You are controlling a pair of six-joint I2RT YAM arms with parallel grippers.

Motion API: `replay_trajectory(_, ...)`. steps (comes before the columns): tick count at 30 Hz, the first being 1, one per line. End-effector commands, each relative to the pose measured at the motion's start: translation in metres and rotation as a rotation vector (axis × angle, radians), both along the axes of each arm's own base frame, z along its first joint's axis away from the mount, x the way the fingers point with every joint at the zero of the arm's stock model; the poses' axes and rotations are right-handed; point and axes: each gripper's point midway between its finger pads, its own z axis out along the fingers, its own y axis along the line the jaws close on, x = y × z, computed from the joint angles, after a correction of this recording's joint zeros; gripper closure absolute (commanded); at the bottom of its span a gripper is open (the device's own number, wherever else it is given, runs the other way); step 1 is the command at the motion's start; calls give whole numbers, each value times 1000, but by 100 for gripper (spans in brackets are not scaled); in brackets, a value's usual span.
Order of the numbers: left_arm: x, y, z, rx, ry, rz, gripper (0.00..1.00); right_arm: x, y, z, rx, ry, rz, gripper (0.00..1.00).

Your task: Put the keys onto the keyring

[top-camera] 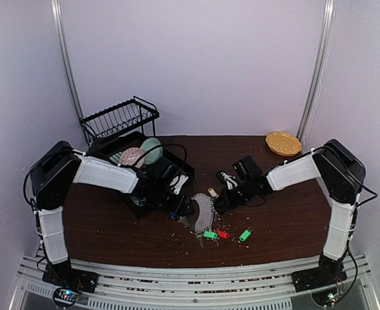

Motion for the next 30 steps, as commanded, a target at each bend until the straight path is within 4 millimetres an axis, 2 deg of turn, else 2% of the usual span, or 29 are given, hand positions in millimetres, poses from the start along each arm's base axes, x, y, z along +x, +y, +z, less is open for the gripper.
replay_trajectory(1,-18,-10,-7,-65,31,-82,34,-38,38,21,178,72,115,100)
replay_trajectory(7,-38,-9,6,-136,-6,-131,36,-56,49,47,267,52,141,100)
replay_trajectory(13,-70,-15,11,-133,-36,-238,37,-71,55,48,299,72,138,100)
replay_trajectory(17,-82,-20,23,-118,-100,-296,36,-78,57,51,302,76,143,100)
replay_trajectory(23,-79,5,41,-27,-164,-252,32,-82,33,51,187,30,111,100)
replay_trajectory(27,-76,20,35,112,-145,-201,22,-82,10,44,81,3,87,100)
replay_trajectory(30,-88,20,27,201,-149,-204,17,-79,-3,49,34,-42,65,100)
